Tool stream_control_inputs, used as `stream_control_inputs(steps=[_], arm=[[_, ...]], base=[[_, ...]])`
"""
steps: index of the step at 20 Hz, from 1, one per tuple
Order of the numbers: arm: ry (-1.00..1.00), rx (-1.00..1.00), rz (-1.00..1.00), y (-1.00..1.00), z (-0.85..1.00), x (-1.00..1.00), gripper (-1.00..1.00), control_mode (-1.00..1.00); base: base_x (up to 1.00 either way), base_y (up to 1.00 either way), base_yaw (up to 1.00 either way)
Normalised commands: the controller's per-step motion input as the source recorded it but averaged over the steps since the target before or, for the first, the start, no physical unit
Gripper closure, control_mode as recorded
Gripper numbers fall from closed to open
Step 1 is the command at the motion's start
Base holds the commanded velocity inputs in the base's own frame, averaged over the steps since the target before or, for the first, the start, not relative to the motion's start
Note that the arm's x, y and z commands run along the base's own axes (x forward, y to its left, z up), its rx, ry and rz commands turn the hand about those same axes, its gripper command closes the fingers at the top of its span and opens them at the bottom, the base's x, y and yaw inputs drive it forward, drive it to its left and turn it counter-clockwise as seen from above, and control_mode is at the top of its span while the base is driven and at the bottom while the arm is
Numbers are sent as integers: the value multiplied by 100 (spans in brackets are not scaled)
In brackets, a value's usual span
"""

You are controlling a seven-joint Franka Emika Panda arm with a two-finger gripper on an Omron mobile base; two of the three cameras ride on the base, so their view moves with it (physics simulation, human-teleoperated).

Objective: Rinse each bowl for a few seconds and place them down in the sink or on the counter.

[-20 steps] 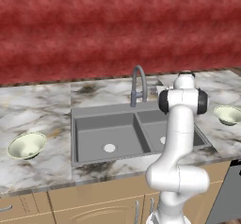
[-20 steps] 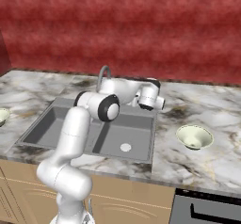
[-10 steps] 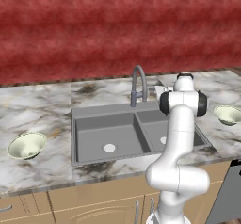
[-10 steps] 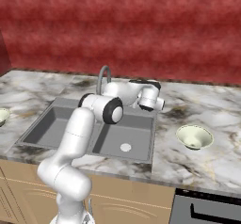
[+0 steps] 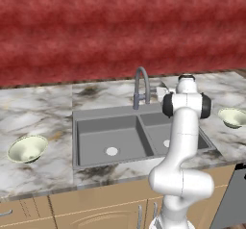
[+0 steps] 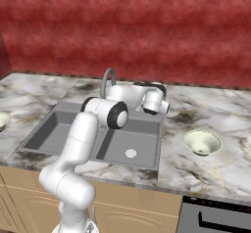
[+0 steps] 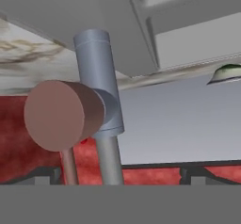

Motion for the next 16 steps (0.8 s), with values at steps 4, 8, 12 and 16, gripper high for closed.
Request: stream_control_inputs(steps=[4, 8, 12, 16], arm=[[0, 0, -2, 3, 2, 10, -100, -100], [0, 0, -3, 0, 3, 5, -100, -100], [0, 0, -3, 0, 1, 18, -100, -100], [0, 0, -5, 2, 6, 31, -100, -100]], base=[[0, 0, 0], [0, 0, 0], [0, 0, 0], [0, 0, 0]])
